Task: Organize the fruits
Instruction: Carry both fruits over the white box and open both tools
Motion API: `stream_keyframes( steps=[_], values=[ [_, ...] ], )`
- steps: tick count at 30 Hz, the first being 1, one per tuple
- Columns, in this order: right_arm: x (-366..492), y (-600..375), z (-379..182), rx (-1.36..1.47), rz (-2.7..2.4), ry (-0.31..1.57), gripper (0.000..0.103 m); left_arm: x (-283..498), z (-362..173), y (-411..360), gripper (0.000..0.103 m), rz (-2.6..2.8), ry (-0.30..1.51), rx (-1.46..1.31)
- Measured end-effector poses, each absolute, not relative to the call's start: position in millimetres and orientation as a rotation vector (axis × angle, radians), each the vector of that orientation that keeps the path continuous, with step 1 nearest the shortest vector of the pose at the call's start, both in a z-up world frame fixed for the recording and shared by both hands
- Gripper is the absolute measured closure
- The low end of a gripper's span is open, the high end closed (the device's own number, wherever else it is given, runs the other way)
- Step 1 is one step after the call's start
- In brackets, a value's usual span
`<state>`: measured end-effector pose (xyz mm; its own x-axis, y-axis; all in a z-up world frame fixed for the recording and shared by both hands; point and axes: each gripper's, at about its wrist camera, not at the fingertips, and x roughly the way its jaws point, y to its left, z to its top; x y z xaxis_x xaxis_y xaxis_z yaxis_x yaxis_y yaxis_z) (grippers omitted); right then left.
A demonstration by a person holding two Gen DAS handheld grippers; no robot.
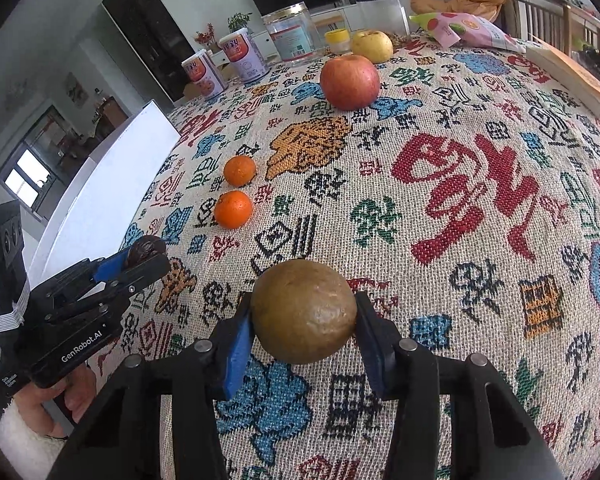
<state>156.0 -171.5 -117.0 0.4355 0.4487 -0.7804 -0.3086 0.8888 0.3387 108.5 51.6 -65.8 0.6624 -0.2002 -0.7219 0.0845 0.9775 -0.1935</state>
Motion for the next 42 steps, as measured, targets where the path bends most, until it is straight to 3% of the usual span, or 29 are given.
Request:
stream_keyframes(
  steps=[5, 10, 16, 22, 23, 24, 25, 26, 27, 34, 37, 42],
  values=[
    [126.3, -141.0, -67.6, 0.123, 0.616, 0.962, 0.055, 39.8, 4.7, 99.5, 0.065, -0.246, 0.791, -0.458],
    [93.3, -57.4, -16.2, 0.047, 0.863, 0.91, 0.055, -10.5, 53.1, 183.1, 0.065, -0.08, 0.71, -0.557],
    [69.4, 66.5, -0.2, -0.11, 1.071, 0.907, 0.055, 1.1, 5.5, 292.1, 0.065, 0.217, 0.829, -0.681],
    [80.5, 156.5, -39.6, -0.303, 1.047, 1.03, 0.055, 14.7, -45.0, 323.2, 0.063, 0.351, 0.935, -0.728],
    [83.4, 163.4, -43.4, -0.307, 1.036, 1.028, 0.054, 13.5, -43.9, 322.9, 0.055, 0.374, 0.926, -0.709],
    [85.8, 166.7, -41.3, -0.298, 1.025, 0.999, 0.051, 12.7, -40.9, 321.4, 0.04, 0.39, 0.908, -0.691],
    [88.8, 168.4, -38.6, -0.285, 1.004, 0.982, 0.043, 11.6, -36.2, 318.9, 0.032, 0.409, 0.885, -0.675],
    [92.2, 167.1, -34.0, -0.262, 0.989, 0.967, 0.04, 9.7, -30.2, 316.2, 0.021, 0.43, 0.855, -0.662],
    [95.8, 161.4, -26.8, -0.223, 0.978, 0.941, 0.036, 8.0, -24.1, 312.5, 0.018, 0.442, 0.826, -0.651],
    [122.0, 44.4, -13.8, -0.102, 0.753, 0.71, 0.008, 23.0, 9.6, 215.2, 0.01, 0.254, 0.73, -0.497],
    [135.2, -39.6, -54.8, -0.141, 0.517, 0.702, 0.005, 40.2, 3.0, 147.0, 0.006, 0.074, 0.773, -0.409],
    [168.3, -179.9, -133.8, -0.09, 0.145, 0.929, 0.005, 92.7, -44.2, 59.1, 0.006, -0.024, 0.846, -0.272]
  ],
)
